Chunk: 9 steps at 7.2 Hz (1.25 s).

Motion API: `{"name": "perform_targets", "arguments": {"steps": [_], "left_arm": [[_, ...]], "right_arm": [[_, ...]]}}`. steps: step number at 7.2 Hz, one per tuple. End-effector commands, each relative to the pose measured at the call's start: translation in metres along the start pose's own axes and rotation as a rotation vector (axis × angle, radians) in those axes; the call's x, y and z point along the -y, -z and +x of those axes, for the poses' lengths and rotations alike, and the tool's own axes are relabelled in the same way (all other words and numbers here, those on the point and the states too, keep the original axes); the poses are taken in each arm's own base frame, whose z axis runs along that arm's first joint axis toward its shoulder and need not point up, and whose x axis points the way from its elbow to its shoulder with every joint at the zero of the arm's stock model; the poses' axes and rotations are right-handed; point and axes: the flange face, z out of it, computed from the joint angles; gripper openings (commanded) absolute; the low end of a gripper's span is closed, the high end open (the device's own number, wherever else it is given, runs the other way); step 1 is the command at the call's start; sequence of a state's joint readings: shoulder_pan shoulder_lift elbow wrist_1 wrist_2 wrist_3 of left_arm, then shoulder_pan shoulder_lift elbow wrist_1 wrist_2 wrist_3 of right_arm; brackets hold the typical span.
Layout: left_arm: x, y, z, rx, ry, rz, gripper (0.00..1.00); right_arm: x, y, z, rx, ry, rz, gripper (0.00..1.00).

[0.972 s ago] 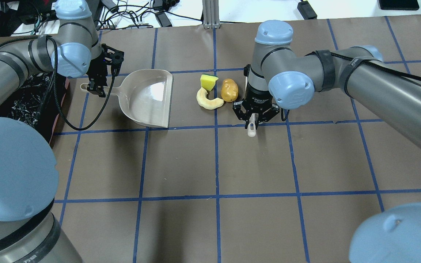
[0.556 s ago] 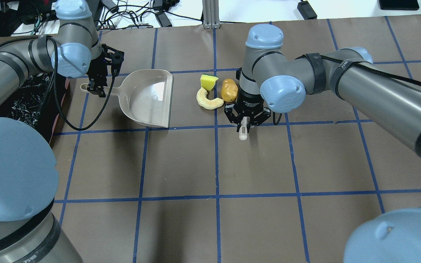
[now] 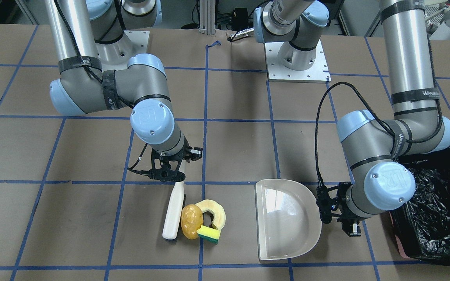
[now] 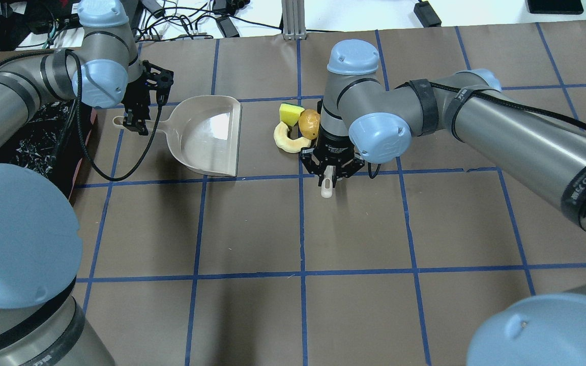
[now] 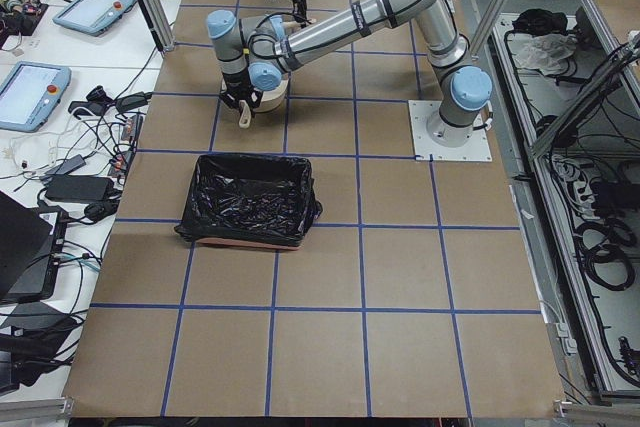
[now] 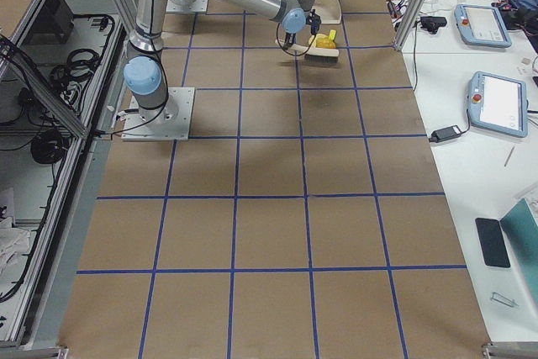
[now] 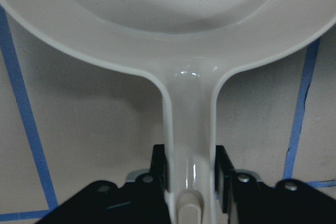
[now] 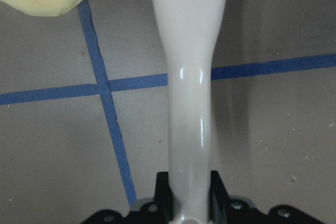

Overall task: Sweep and dump trash into bin
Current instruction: 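Sweep the sponge, peel and potato into the dustpan with the right gripper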

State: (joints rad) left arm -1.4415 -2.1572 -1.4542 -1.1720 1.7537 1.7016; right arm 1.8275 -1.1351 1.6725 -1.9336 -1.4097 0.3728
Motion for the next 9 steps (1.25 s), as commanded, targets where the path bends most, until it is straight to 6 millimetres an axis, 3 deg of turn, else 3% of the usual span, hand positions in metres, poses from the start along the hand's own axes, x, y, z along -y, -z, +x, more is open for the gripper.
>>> {"name": "perform_targets", "arguments": {"steps": [1, 3, 9], "left_arm": [[0.003, 0.000, 0.000, 0.000, 0.011, 0.000, 0.00], [0.009, 0.001, 0.000, 0.002, 0.003, -0.002, 0.00], [0.007, 0.003, 0.000, 0.007, 0.006, -0.001, 0.00]], "right_arm": [[0.004, -0.005, -0.033, 0.015, -0.025, 0.003, 0.00], [0.008, -0.012, -0.068, 0.013, -0.047, 0.011, 0.00], [-0.036, -0.025, -0.152, 0.061, -0.048, 0.045, 0.00]]}}
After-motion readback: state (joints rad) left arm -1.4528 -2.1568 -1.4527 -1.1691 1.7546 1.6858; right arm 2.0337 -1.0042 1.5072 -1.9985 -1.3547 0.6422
